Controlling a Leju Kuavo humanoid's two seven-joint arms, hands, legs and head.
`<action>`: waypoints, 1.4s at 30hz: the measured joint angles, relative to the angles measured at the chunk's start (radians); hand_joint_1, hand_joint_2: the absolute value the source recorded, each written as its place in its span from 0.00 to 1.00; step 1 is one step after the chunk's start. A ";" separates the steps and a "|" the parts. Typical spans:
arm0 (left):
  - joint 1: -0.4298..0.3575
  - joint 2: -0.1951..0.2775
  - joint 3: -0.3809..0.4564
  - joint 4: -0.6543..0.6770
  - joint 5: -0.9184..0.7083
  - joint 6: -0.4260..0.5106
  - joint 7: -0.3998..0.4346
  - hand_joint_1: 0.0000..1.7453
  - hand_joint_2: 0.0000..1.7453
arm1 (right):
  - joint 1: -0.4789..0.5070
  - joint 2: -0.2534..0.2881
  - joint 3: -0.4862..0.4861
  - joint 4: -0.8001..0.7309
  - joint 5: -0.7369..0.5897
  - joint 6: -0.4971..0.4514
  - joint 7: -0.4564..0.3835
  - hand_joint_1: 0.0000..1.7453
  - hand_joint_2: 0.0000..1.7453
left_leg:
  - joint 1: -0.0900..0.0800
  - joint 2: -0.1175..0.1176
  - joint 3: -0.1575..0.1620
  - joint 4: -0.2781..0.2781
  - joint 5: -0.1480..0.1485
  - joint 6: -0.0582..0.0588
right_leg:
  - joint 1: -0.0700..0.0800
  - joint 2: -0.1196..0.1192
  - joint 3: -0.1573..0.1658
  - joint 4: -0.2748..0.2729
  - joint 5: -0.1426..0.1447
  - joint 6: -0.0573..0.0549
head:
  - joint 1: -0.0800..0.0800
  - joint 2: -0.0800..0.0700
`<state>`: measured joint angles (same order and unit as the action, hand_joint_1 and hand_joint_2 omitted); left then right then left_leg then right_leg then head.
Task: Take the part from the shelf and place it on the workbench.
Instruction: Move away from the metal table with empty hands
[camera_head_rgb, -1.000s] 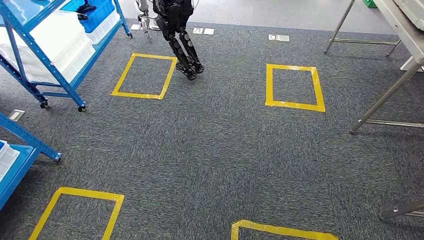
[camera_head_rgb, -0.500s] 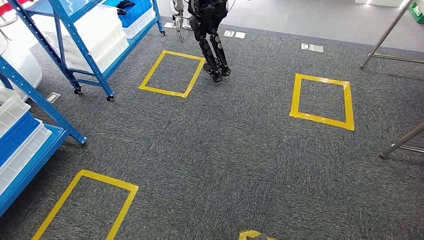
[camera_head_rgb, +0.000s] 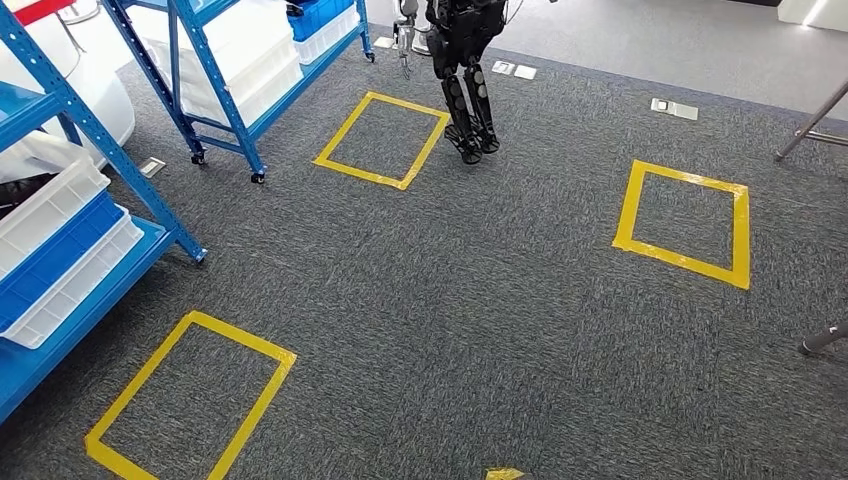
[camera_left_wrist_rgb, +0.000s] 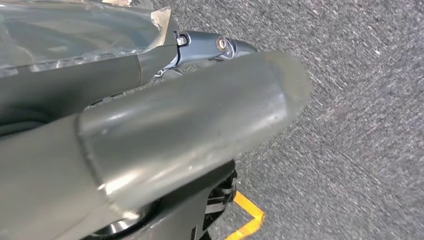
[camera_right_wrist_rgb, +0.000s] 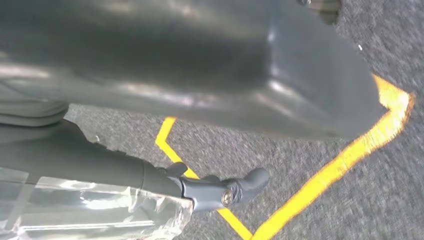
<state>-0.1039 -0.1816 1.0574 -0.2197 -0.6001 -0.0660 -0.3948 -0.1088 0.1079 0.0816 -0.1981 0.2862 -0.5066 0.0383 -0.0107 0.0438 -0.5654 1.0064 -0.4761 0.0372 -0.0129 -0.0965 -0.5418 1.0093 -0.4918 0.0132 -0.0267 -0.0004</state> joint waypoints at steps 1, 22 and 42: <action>0.001 0.000 0.000 0.000 0.000 0.000 0.000 0.00 0.00 | 0.000 0.001 0.000 0.000 0.000 0.001 0.001 0.00 0.00 | 0.003 -0.009 0.007 -0.011 0.007 0.005 | 0.001 -0.002 0.002 0.000 -0.002 0.004 | 0.000 0.000; -0.006 -0.003 0.003 0.001 -0.015 0.001 0.006 0.00 0.00 | 0.017 -0.006 0.000 0.001 0.001 0.000 0.002 0.00 0.00 | 0.022 -0.052 -0.133 0.276 -0.124 -0.040 | -0.006 0.071 -0.008 0.000 0.009 -0.022 | 0.003 0.000; 0.000 -0.004 0.004 0.005 -0.009 0.016 0.012 0.00 0.00 | 0.004 -0.007 0.060 0.000 0.129 0.003 0.049 0.00 0.00 | 0.012 -0.124 0.025 -0.030 0.028 0.008 | -0.011 0.123 -0.036 0.050 -0.001 0.037 | 0.021 0.000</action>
<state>-0.1038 -0.1859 1.0617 -0.2146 -0.6090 -0.0501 -0.3828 -0.1049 0.1008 0.1421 -0.1981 0.4151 -0.5032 0.0874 0.0011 -0.0798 -0.5404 0.9760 -0.4484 0.0452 -0.0235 0.0261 -0.5779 1.0591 -0.4932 0.0507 -0.0061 -0.0004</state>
